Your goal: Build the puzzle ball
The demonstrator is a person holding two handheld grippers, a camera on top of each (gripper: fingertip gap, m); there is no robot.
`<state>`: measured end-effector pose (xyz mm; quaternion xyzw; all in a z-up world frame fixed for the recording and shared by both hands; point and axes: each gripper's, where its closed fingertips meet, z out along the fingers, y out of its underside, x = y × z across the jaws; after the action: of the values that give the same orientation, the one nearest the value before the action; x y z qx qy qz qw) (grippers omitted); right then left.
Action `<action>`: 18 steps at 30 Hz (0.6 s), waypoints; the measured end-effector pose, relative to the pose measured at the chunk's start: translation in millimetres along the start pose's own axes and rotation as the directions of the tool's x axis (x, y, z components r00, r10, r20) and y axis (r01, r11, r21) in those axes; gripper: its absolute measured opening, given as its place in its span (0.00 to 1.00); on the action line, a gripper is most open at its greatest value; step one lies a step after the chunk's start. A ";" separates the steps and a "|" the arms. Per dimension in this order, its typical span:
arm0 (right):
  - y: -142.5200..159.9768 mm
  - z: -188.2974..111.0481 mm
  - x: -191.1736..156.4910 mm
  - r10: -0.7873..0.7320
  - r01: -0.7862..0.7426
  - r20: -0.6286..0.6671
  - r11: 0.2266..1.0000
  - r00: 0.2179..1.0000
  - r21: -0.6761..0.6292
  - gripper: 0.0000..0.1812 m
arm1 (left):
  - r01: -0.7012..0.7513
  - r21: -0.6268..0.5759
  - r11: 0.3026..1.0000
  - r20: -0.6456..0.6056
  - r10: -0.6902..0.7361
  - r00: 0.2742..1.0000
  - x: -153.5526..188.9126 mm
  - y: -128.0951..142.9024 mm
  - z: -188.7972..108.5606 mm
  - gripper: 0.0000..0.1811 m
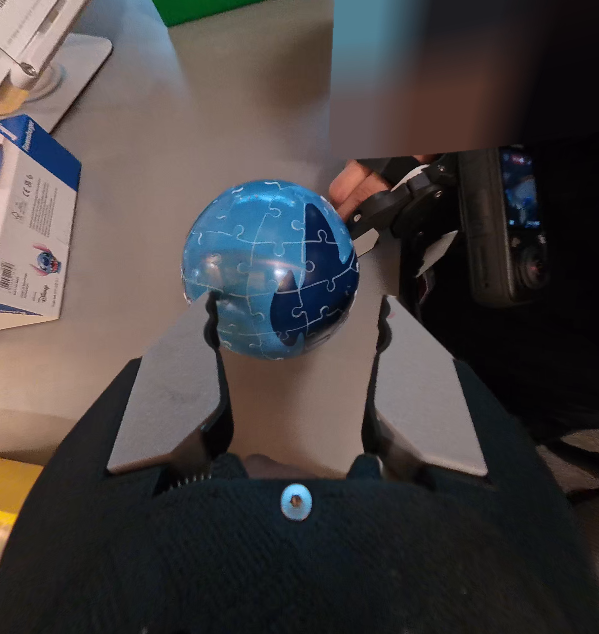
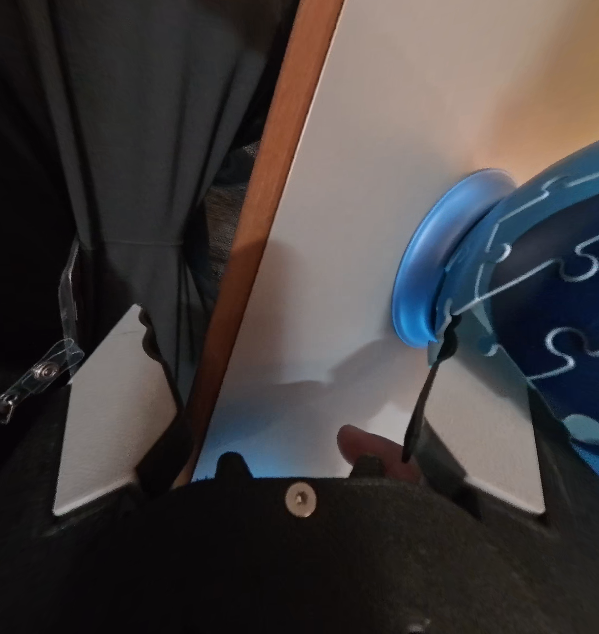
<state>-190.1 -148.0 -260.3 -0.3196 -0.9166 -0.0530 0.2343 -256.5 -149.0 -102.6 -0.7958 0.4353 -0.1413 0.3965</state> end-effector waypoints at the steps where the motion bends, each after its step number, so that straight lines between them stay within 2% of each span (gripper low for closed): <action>1: 0.1 0.2 0.2 -0.003 0.003 -0.003 1.000 1.000 0.002 0.88 | -0.011 -0.007 1.000 0.006 0.011 1.000 -0.9 0.1 0.5 0.50; 18: -1.8 3.3 7.2 -0.001 0.004 -0.075 0.999 0.997 0.045 0.87 | -0.005 -0.008 1.000 0.035 0.005 0.999 -1.9 0.2 1.8 0.49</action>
<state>-197.5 -144.6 -259.7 -0.3109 -0.9086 -0.0443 0.2754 -256.7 -146.6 -103.7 -0.7987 0.4309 -0.1246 0.4011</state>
